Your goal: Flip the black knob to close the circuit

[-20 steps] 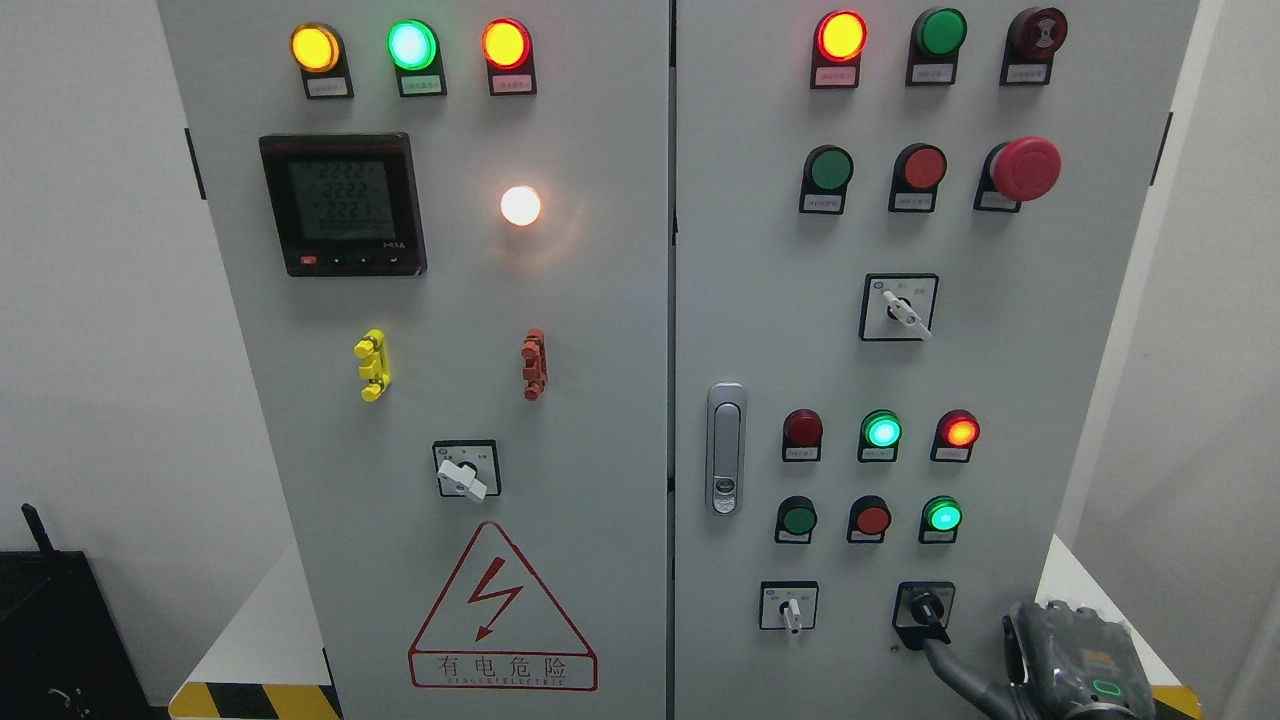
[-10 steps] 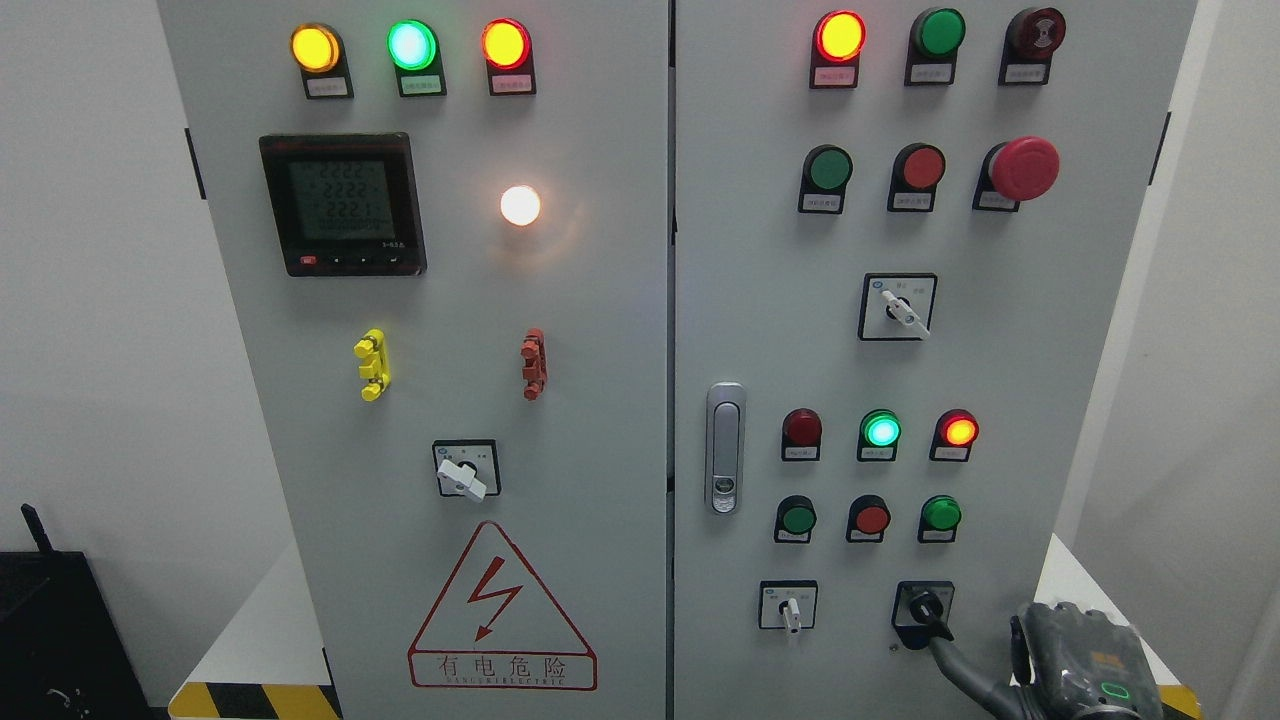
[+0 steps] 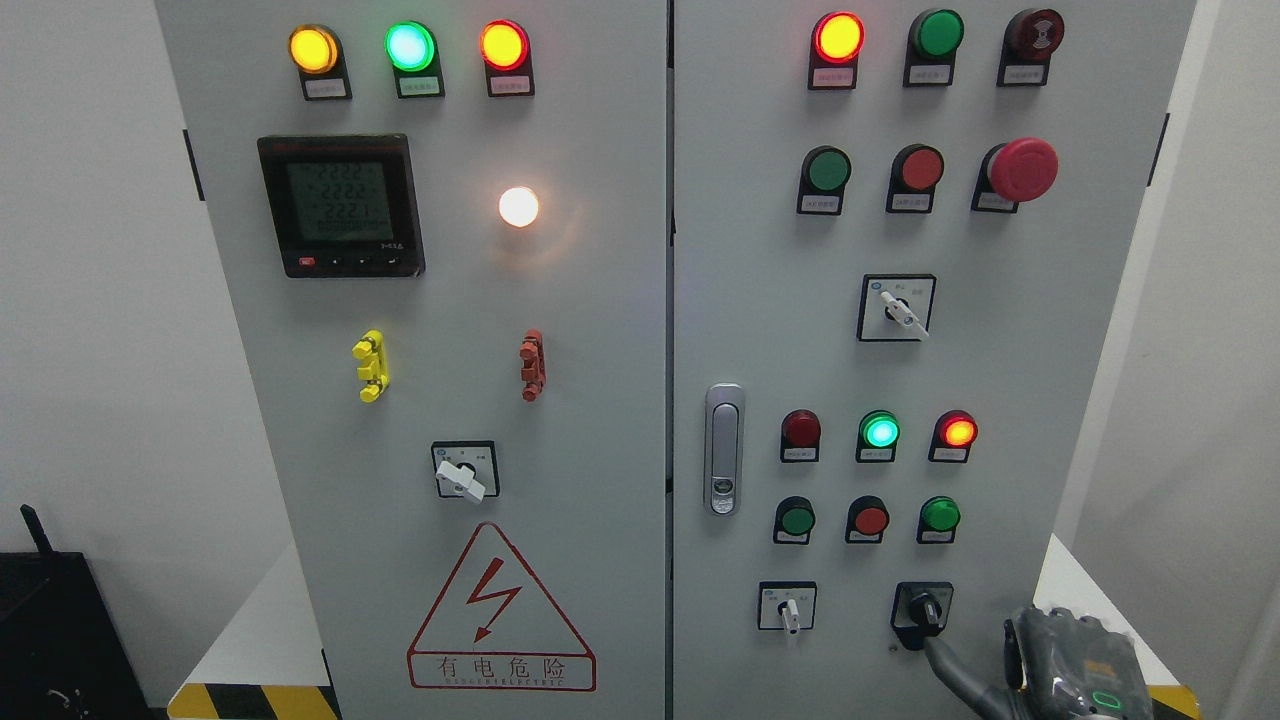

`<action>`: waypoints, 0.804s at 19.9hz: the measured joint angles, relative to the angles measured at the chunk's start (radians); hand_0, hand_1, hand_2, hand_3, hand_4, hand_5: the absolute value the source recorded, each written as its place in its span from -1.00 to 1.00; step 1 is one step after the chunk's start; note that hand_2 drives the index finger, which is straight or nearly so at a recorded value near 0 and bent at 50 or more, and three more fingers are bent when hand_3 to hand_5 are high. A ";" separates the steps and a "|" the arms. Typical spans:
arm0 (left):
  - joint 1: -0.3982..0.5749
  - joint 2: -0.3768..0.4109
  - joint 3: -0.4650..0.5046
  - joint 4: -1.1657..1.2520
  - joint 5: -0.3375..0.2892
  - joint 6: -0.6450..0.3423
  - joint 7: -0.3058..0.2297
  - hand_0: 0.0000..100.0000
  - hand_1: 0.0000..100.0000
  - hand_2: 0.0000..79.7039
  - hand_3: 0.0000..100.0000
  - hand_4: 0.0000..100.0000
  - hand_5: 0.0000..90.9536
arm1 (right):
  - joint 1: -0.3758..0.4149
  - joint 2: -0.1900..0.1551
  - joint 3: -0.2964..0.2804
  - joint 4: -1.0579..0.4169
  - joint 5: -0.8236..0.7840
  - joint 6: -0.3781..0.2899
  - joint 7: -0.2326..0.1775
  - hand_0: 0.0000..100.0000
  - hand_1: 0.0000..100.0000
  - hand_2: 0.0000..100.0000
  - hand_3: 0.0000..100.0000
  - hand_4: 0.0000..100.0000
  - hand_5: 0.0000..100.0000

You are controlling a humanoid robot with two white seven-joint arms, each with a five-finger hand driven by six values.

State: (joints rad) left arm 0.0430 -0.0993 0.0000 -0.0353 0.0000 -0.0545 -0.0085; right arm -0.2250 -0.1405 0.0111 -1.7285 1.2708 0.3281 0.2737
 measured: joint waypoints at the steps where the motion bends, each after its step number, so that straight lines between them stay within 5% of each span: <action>1: 0.000 0.000 0.000 0.000 0.000 0.000 0.000 -1.00 -1.00 -1.00 -0.90 -0.95 -1.00 | 0.003 0.001 0.005 0.000 0.000 0.000 0.000 -1.00 -1.00 0.76 1.00 0.58 0.66; 6: 0.000 0.000 0.000 0.000 0.000 0.000 0.000 -1.00 -1.00 -1.00 -0.90 -0.95 -1.00 | 0.027 0.007 0.019 -0.008 -0.009 -0.007 -0.011 -1.00 -1.00 0.73 1.00 0.58 0.66; 11: 0.000 0.000 0.000 0.000 0.000 0.000 0.000 -1.00 -1.00 -1.00 -0.90 -0.95 -1.00 | 0.074 0.014 0.014 -0.033 -0.118 -0.034 -0.065 -1.00 -0.95 0.42 0.95 0.57 0.51; 16: 0.000 0.000 0.000 0.000 0.000 0.000 0.000 -1.00 -1.00 -1.00 -0.90 -0.95 -1.00 | 0.138 0.053 -0.017 -0.070 -0.332 -0.133 -0.082 -1.00 -0.86 -0.22 0.22 0.03 -0.23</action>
State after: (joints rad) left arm 0.0429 -0.0993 0.0000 -0.0353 0.0000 -0.0545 -0.0085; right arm -0.0866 -0.0879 -0.0062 -1.7980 0.9384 0.1956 0.1920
